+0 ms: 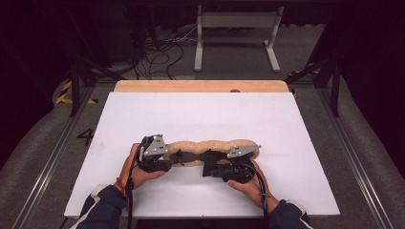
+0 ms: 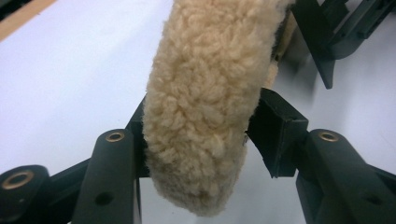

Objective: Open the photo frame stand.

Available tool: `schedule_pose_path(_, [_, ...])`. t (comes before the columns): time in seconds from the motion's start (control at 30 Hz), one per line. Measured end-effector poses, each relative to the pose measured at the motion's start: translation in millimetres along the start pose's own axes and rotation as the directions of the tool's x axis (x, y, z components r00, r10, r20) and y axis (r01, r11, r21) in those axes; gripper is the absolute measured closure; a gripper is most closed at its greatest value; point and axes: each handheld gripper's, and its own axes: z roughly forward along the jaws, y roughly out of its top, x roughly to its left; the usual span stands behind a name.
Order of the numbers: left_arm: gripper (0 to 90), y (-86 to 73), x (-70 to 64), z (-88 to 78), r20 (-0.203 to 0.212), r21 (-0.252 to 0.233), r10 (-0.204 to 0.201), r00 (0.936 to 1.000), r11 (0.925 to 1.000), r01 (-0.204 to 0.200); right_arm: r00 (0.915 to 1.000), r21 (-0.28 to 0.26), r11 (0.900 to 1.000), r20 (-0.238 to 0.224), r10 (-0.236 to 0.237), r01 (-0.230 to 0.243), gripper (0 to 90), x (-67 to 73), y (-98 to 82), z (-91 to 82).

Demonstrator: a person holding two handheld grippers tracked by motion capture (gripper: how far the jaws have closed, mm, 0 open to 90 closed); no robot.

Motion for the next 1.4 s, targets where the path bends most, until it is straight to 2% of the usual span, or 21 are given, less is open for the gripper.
schedule_pose_path(0.13, [50.0,4.0,-5.0,-0.5,-0.054,-0.024,0.042,0.9976,0.9988,-0.044,0.9981,-0.015,1.0,0.058,-0.021,0.022,69.7,1.1,0.9,-1.1])
schedule_pose_path(0.23, [52.1,2.6,-2.8,-0.3,-0.061,-0.037,0.038,0.9974,0.9985,-0.041,0.9916,-0.032,0.998,0.116,-0.056,0.06,67.6,0.3,2.9,-0.4])
schedule_pose_path(0.43, [54.1,-7.4,0.4,0.6,-0.016,-0.033,0.051,0.9986,0.9981,-0.052,0.9919,-0.036,0.997,0.114,-0.057,0.061,67.4,-0.3,0.3,-1.7])
schedule_pose_path(0.53, [54.4,-6.8,-0.5,-1.0,-0.011,-0.034,0.056,0.9983,0.9978,-0.057,0.9916,-0.043,0.997,0.115,-0.059,0.064,66.3,1.3,-0.4,-6.5])
schedule_pose_path(0.63, [53.5,-7.8,0.1,-2.8,-0.002,-0.031,0.05,0.9987,0.9983,-0.05,0.99,-0.055,0.996,0.124,-0.068,0.075,64.5,3.6,-1.6,-17.0])
schedule_pose_path(0.73, [50.8,-9.4,1.7,-7.6,-0.002,-0.052,0.031,0.9995,0.9981,-0.031,0.9821,-0.074,0.991,0.162,-0.097,0.11,64.4,7.4,-3.8,-35.3])
schedule_pose_path(0.83, [48.4,-12.4,2.4,-12.3,-0.009,-0.054,0.018,0.9998,0.9984,-0.018,0.9729,-0.097,0.986,0.201,-0.114,0.135,64.4,8.3,-8.0,-54.7])
schedule_pose_path(0.93, [47.6,-14.7,3.0,-15.5,-0.014,-0.051,0.009,0.9999,0.9987,-0.009,0.97,-0.117,0.984,0.219,-0.104,0.132,63.8,6.3,-11.7,-66.5])
schedule_pose_path(1.0, [46.3,-16.4,3.5,-17.9,-0.025,-0.037,0.009,0.9996,0.9993,-0.01,0.9668,-0.142,0.984,0.246,-0.07,0.107,59.2,1.4,-19.0,-82.6])
schedule_pose_path(1.07, [46.2,-19.0,4.2,-20.2,-0.026,-0.045,-0.006,0.9996,0.999,0.005,0.966,-0.15,0.984,0.252,-0.058,0.099,58.0,-0.5,-21.3,-86.7])
schedule_pose_path(1.1, [46.5,-21.5,5.4,-21.5,-0.014,-0.057,-0.022,0.9997,0.9981,0.021,0.9634,-0.163,0.983,0.266,-0.037,0.082,55.5,-4.1,-25.5,-94.3])
schedule_pose_path(1.2, [45.4,-23.2,5.7,-20.2,0.007,-0.064,-0.027,0.9996,0.9975,0.027,0.9628,-0.176,0.982,0.27,-0.014,0.063,53.0,-8.3,-30.6,-101.9])
schedule_pose_path(1.27, [43.9,-23.2,4.9,-17.6,0.028,-0.061,-0.021,0.9994,0.9979,0.023,0.9568,-0.185,0.981,0.291,0.006,0.05,51.8,-13.1,-35.1,-108.1])
schedule_pose_path(1.37, [43.6,-22.3,4.8,-15.5,0.035,-0.065,-0.021,0.9992,0.9976,0.024,0.9432,-0.203,0.979,0.33,0.035,0.035,50.5,-21.3,-38.9,-116.0])
schedule_pose_path(1.4, [43.7,-22.2,4.9,-14.9,0.038,-0.068,-0.023,0.999,0.9973,0.026,0.9415,-0.213,0.977,0.334,0.042,0.032,50.0,-23.8,-39.2,-118.0])
